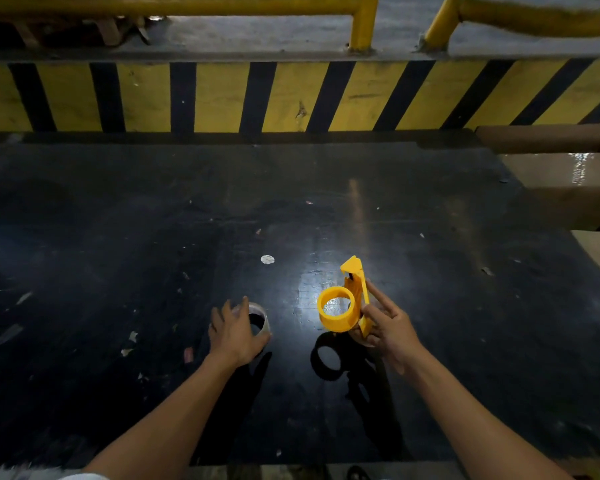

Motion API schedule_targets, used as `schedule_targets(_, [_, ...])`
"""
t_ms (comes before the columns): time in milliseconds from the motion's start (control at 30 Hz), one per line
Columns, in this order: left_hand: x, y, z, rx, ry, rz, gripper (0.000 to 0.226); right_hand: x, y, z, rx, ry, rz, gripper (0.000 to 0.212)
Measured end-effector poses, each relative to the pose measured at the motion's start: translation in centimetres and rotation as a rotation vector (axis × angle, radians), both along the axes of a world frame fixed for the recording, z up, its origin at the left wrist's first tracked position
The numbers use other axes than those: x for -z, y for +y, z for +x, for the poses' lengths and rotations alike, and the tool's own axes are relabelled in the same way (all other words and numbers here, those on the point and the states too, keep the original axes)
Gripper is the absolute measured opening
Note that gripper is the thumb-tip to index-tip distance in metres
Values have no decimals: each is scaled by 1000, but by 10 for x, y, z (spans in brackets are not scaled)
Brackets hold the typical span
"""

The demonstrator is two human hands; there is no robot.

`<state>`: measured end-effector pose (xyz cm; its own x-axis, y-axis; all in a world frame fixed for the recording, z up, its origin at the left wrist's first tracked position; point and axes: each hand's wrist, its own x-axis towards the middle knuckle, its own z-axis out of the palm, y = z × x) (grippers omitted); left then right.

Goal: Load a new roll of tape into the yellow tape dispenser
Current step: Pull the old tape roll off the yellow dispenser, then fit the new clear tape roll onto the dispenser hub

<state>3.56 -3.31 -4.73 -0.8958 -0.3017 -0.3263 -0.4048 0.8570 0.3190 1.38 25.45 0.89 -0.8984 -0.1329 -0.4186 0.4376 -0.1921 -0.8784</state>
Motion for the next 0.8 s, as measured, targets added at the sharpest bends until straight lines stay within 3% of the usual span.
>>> schedule_targets(100, [-6,27,-14,134,67,-59,101,-3,11,-2,44,2,-10,50])
schedule_targets(367, [-21,139,-45,462,11,134,98,-16,55,-2,229,9,16,48])
schedule_targets(667, [-12,206,-65,551,-126,103,103,-7,109,7,395,-5,57,50])
schedule_targets(800, [-11,215,-68,540,-139,66,89,3,126,11,420,-19,83,51])
